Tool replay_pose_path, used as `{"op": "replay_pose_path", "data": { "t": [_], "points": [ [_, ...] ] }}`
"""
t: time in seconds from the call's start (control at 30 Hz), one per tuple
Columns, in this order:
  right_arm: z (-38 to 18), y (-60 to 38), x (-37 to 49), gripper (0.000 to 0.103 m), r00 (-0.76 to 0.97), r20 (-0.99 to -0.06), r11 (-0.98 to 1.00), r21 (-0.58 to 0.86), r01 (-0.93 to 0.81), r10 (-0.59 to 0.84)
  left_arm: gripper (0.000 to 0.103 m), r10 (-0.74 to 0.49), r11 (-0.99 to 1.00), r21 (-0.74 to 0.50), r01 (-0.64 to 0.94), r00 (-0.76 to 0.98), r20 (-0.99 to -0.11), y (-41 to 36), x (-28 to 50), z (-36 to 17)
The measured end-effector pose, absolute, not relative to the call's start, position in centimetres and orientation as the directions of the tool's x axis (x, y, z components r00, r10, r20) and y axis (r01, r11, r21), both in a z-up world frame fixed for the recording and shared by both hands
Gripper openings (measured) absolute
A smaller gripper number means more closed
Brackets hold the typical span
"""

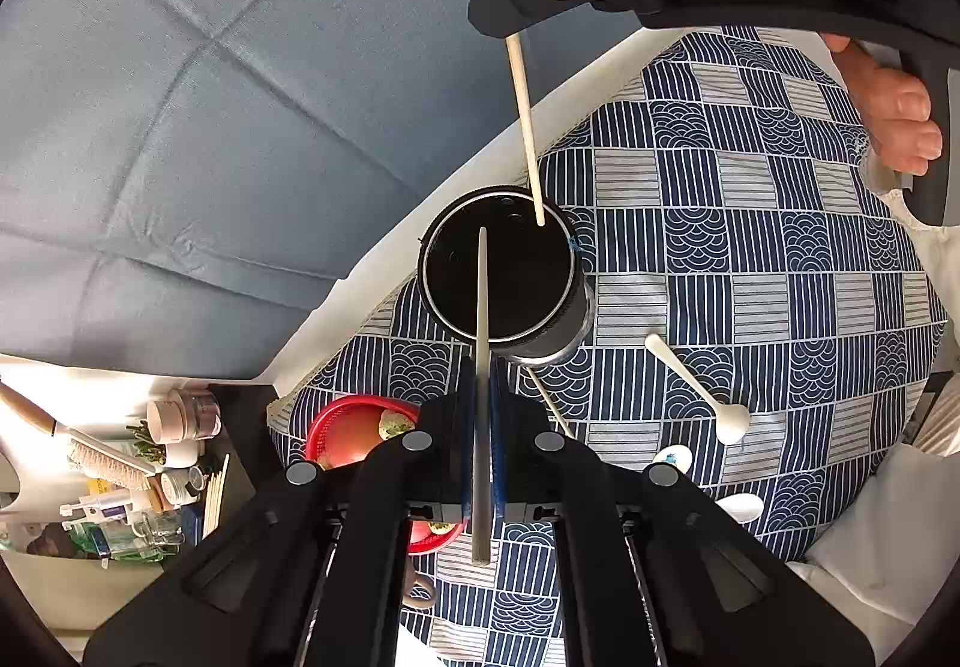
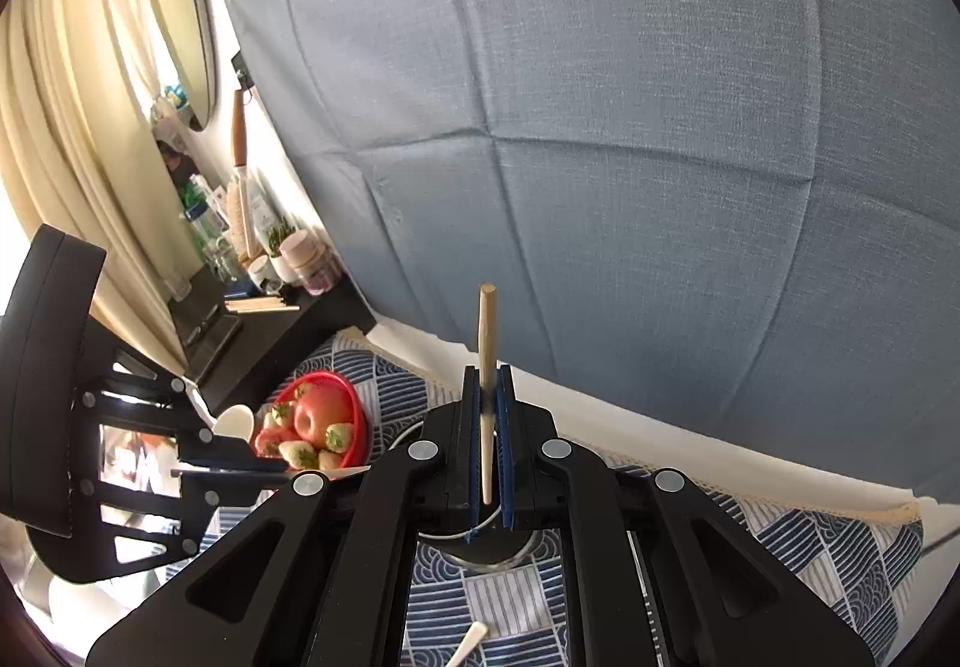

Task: Organize utensils
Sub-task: 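Drop the left tool's chopstick into the black holder while the right tool releases its own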

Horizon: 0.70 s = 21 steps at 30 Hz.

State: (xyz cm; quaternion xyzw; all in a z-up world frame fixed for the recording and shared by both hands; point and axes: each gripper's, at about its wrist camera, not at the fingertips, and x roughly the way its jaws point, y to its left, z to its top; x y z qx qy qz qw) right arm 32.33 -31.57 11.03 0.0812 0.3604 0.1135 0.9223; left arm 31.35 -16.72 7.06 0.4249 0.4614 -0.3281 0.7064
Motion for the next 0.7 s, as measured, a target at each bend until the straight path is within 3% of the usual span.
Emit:
{"op": "replay_pose_path", "data": {
  "t": [0.2,0.23,0.27,0.33,0.4,0.47,0.7],
  "points": [
    [9.7,-30.8,33.1,0.007,0.704,-0.658,0.962,0.223,-0.159,0.268,0.006,-0.069,0.423,0.280,0.862,0.338,-0.939,-16.7,32.1,5.7],
    [9.5,-30.7,33.1,0.012,0.705,-0.660,0.965,0.210,-0.158,0.259,0.016,-0.073,0.429,0.287,0.856,0.350,-0.934,-16.6,32.3,5.5],
    [9.3,-30.6,33.0,0.020,0.711,-0.658,0.968,0.199,-0.152,0.247,0.041,-0.079,0.440,0.293,0.849,0.362,-0.929,-16.4,32.4,5.5],
    [9.2,-30.8,32.7,0.073,0.735,-0.642,0.974,0.188,-0.123,0.217,0.069,-0.103,0.465,0.284,0.839,0.370,-0.923,-16.0,32.6,5.7],
    [9.3,-31.1,32.3,0.074,0.755,-0.624,0.977,0.182,-0.109,0.200,0.070,-0.115,0.485,0.269,0.832,0.366,-0.924,-15.4,32.7,5.9],
    [9.4,-31.4,32.2,0.077,0.757,-0.625,0.978,0.183,-0.097,0.192,0.079,-0.106,0.494,0.292,0.819,0.390,-0.915,-14.8,32.5,6.0],
    [10.0,-31.1,31.5,0.085,0.767,-0.625,0.987,0.146,-0.065,0.143,0.081,-0.121,0.547,0.275,0.791,0.400,-0.909,-12.7,32.0,5.9]
  ]
}}
